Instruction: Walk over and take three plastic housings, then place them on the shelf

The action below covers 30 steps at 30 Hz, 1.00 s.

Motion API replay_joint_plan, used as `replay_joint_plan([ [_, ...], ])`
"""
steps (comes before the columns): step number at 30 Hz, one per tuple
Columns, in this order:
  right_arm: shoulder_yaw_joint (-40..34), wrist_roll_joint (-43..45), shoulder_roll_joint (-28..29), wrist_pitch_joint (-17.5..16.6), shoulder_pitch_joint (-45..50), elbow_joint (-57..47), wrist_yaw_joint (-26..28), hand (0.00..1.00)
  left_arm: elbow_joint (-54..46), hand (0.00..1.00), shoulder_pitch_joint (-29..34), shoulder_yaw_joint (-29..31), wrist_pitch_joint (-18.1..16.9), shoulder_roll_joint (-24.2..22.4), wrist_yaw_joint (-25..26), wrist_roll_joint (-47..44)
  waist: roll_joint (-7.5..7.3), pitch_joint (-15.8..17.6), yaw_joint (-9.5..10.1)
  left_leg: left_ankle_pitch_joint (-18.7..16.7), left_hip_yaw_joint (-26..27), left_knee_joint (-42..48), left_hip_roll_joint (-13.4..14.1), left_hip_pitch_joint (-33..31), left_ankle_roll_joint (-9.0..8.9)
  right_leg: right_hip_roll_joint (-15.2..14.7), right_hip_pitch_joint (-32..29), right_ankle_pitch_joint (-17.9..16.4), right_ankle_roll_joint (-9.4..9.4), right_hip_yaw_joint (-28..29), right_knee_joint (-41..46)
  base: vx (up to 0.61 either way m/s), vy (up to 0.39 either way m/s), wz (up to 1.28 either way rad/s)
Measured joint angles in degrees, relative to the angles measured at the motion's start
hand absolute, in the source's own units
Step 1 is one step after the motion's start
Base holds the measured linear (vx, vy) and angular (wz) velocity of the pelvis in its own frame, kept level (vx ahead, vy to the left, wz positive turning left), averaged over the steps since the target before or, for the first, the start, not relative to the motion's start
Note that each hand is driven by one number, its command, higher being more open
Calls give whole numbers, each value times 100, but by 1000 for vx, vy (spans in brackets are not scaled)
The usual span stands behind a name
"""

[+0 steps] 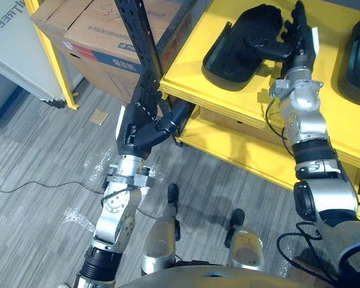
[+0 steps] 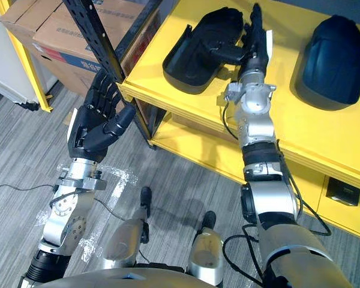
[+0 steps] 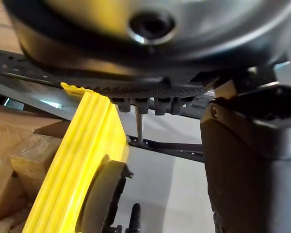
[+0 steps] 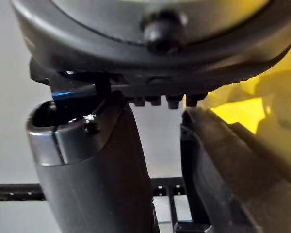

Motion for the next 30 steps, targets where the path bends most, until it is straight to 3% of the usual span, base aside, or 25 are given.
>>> replay_joint_plan([
  [4,-72,-83,-24,-239,-81,3,-298,100,0,100,-22,-142,-97,169,-33,75,2,1,-2,4,26,5,-4,-33,4,-54,-126,-92,6,29,176,21,-52,-1],
  [7,-149,-123,-23,-430,43,-540,-470,100,0,100,-44,-180,-122,202,0,518,6,1,-46,96,101,9,-27,-15,56,-78,-165,-102,4,96,199,40,-42,-10],
  [11,-178,-401,-18,-843,952,-2563,-394,100,2,100,-267,-165,-119,286,151,727,5,1,-121,113,306,8,-50,151,82,-79,-139,-110,9,300,201,41,-36,-24],
  [16,-181,-894,177,-1316,2294,-4656,-241,100,65,100,-496,-114,-38,363,253,957,-4,-11,-445,-48,571,-13,6,336,11,-34,-118,-112,16,510,170,-7,-35,-26],
  [19,-417,-540,290,-1476,3244,-5531,162,100,337,100,-525,-75,188,366,487,1479,-32,-39,-621,-138,744,-14,27,378,5,-8,-153,-87,87,667,41,-25,-18,-32],
  [25,-884,68,832,-1586,4528,-5926,690,100,714,100,-499,379,581,367,1081,2176,-201,-131,-741,-177,1034,-13,101,366,-22,99,-262,73,84,949,-166,21,-22,-24],
  [30,-1054,237,1135,-1600,5383,-6143,957,100,713,100,-499,689,661,371,1851,3192,-223,-194,-837,-152,1204,5,98,365,29,109,-377,114,90,1133,-157,48,-24,-15],
])
